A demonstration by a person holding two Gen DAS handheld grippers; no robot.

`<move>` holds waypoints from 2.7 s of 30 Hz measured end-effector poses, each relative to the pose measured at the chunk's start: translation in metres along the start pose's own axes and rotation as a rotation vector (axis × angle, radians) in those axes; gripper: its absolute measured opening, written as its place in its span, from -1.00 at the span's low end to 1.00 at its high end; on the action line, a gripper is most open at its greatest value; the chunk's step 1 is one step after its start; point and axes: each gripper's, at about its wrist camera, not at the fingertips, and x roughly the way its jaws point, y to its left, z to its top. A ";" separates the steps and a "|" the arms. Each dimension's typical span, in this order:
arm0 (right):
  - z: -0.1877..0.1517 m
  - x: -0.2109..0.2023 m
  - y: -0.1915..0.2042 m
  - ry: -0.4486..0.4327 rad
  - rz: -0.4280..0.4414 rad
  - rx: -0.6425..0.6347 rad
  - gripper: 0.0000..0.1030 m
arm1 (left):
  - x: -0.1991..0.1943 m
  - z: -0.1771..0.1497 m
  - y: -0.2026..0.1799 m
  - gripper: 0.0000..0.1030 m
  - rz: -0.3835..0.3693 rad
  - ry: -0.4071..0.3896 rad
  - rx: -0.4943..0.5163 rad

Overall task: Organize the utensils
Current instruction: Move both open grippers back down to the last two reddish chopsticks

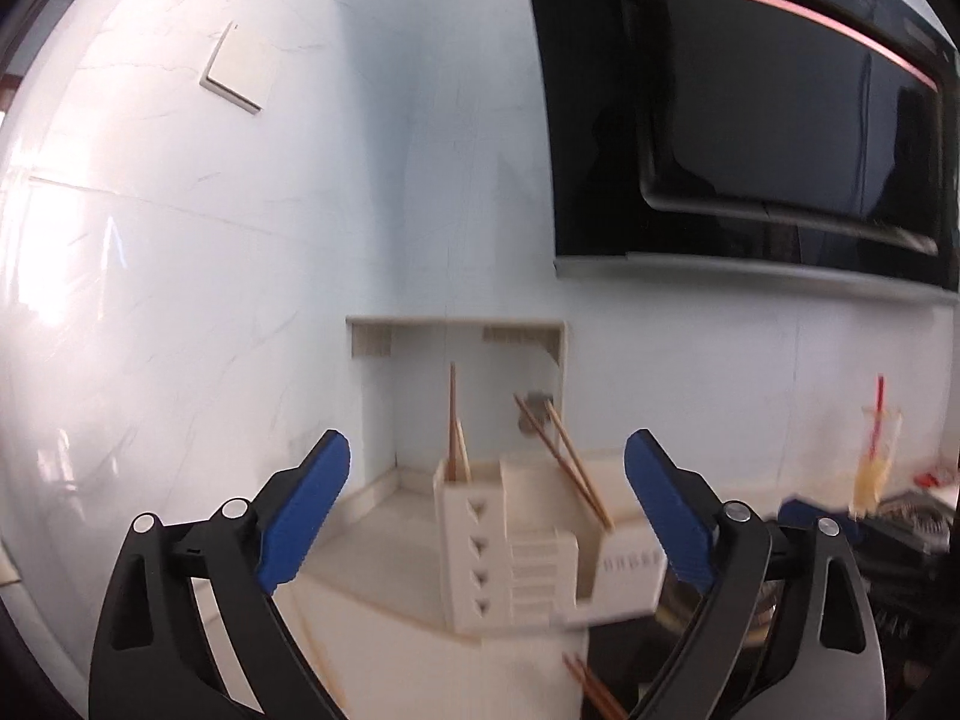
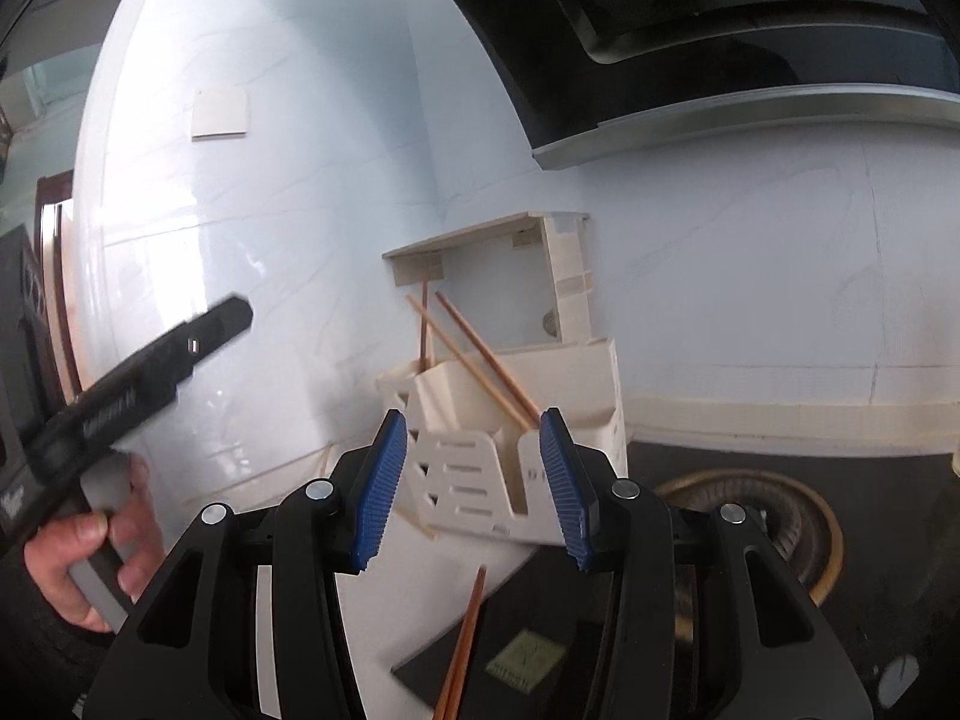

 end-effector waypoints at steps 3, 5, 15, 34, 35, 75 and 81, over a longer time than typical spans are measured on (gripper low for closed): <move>-0.008 -0.014 0.002 0.013 -0.002 0.012 -0.10 | -0.015 -0.014 -0.004 0.83 0.007 0.045 -0.003; -0.014 -0.024 0.003 0.023 -0.006 0.013 -0.10 | -0.021 -0.022 -0.003 0.83 0.003 0.079 -0.023; -0.038 -0.051 0.005 0.055 -0.015 -0.004 -0.05 | -0.044 -0.050 -0.014 0.83 0.001 0.145 -0.019; -0.066 -0.060 0.000 0.134 -0.067 -0.004 0.53 | -0.049 -0.090 -0.023 0.89 0.007 0.318 -0.015; -0.069 -0.060 0.000 0.148 -0.074 -0.016 0.57 | -0.048 -0.094 -0.024 0.89 0.010 0.327 -0.014; -0.084 -0.057 -0.024 0.224 -0.123 -0.063 0.63 | 0.015 -0.149 -0.065 0.65 0.008 0.827 -0.041; -0.082 -0.058 -0.027 0.215 -0.116 -0.053 0.63 | 0.027 -0.150 -0.073 0.49 0.049 0.880 0.018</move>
